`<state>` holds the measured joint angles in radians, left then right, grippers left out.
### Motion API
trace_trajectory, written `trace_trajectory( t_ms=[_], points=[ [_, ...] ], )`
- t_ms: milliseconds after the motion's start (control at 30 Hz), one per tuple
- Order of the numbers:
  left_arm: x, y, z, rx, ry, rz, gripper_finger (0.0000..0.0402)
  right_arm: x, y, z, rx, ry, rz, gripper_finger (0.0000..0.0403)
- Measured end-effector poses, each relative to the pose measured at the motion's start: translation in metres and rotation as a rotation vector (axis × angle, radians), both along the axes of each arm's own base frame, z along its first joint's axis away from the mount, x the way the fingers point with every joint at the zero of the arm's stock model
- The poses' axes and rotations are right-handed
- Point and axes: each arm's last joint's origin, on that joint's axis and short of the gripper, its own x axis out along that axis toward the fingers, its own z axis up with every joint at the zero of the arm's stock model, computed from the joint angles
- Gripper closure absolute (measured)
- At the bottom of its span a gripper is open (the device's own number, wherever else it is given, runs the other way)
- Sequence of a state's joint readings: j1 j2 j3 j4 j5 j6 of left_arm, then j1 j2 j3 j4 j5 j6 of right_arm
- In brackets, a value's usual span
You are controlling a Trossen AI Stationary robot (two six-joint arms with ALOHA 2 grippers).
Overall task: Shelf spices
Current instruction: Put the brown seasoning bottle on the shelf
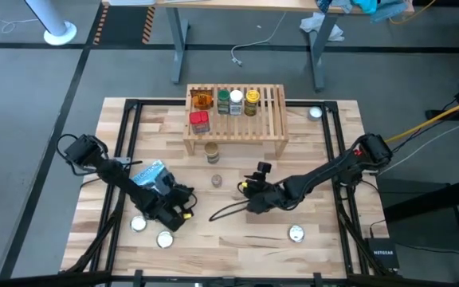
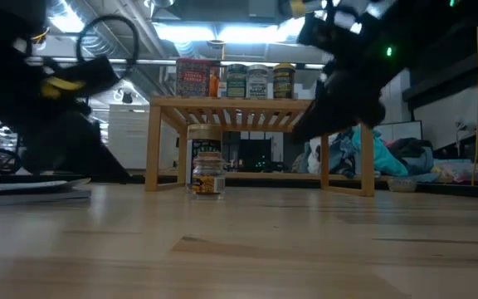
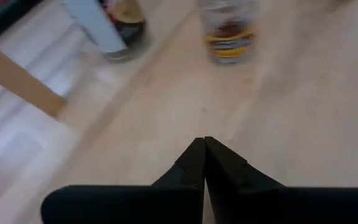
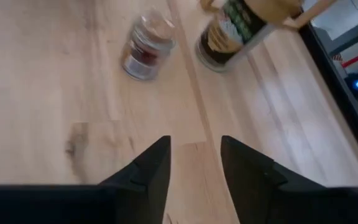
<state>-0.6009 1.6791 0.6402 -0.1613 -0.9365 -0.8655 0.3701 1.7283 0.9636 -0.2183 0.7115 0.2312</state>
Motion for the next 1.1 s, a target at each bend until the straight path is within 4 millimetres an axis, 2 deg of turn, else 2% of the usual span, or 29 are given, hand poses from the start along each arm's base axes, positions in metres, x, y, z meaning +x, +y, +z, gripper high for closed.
trace_trajectory(
  t_ms=[233,367,733,900,1100],
  points=[
    [0.009,0.021,-0.002,0.034,-0.009,0.054,0.0401,0.002,-0.025,-0.018,0.031,-0.143,-0.058,0.0303],
    [0.015,0.030,-0.004,0.044,-0.041,0.049,0.0401,0.008,-0.038,-0.021,0.052,-0.217,-0.052,0.0323],
    [0.027,0.058,-0.003,0.117,0.005,0.088,0.0401,0.027,-0.071,-0.053,0.007,-0.235,-0.076,0.0372],
    [0.033,0.068,0.000,0.147,0.009,0.091,0.0401,0.030,-0.083,-0.056,-0.025,-0.228,-0.086,0.0397],
    [0.037,0.081,0.001,0.165,0.019,0.126,0.0401,0.037,-0.095,-0.048,-0.047,-0.286,-0.051,0.0393]
  ],
)
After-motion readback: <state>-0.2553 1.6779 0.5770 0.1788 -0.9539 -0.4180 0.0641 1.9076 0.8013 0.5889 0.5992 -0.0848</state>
